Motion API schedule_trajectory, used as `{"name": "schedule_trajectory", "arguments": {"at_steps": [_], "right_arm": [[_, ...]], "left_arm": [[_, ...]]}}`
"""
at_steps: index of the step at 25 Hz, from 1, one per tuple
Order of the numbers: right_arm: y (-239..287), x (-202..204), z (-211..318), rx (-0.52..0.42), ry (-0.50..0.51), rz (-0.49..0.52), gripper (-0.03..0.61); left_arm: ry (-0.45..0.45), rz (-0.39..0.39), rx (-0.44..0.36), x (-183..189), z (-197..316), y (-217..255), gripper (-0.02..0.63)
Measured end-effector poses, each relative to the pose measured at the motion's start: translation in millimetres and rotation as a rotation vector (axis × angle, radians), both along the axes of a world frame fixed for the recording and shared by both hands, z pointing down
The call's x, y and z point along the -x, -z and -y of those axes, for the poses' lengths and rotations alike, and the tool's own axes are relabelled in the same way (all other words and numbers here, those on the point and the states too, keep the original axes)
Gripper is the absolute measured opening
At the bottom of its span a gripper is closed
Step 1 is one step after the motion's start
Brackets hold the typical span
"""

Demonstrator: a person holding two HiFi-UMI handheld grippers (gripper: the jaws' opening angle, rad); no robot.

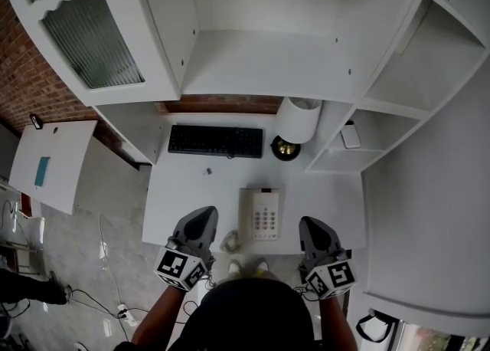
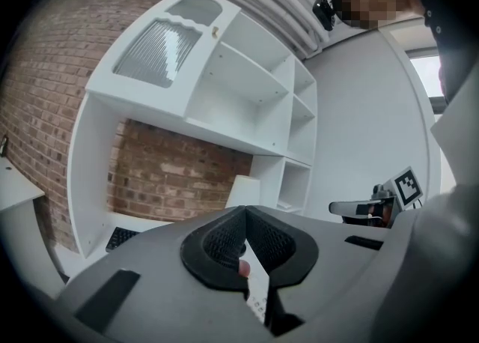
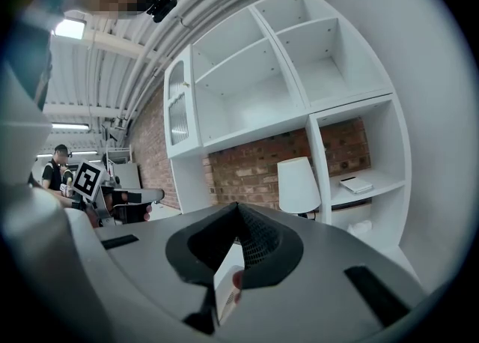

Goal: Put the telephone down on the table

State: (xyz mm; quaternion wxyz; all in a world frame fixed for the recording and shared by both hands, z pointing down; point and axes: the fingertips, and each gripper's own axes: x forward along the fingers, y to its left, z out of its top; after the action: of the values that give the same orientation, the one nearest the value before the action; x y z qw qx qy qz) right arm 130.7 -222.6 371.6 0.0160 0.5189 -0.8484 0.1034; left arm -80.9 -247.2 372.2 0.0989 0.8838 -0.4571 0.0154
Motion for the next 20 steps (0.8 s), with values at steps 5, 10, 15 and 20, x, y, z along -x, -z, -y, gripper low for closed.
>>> {"name": "schedule_trajectory", "arguments": {"at_steps": [5,10,15,20], "right_arm": [[7,-8,2,0.005,-0.024,0.056,-0.003],[14,-14,0,0.009,-0.036,0.068,-0.003],[16,-26,-1,0.013,-0.061,0.082,-0.003],[19,-34,-7,0.020,-0.072,0.086,-0.003]], "left_arm": [[0.001,-0.013,-0.003,-1,-1,5,0.017],[-0.030,-0.012,-0.005,-7,-5,3,0.017],[-0.021,-0.020,0.024,-10,-8,7,0.017],[-0.054,-0.029,-0.010,-21,-13,14,0.017]]}}
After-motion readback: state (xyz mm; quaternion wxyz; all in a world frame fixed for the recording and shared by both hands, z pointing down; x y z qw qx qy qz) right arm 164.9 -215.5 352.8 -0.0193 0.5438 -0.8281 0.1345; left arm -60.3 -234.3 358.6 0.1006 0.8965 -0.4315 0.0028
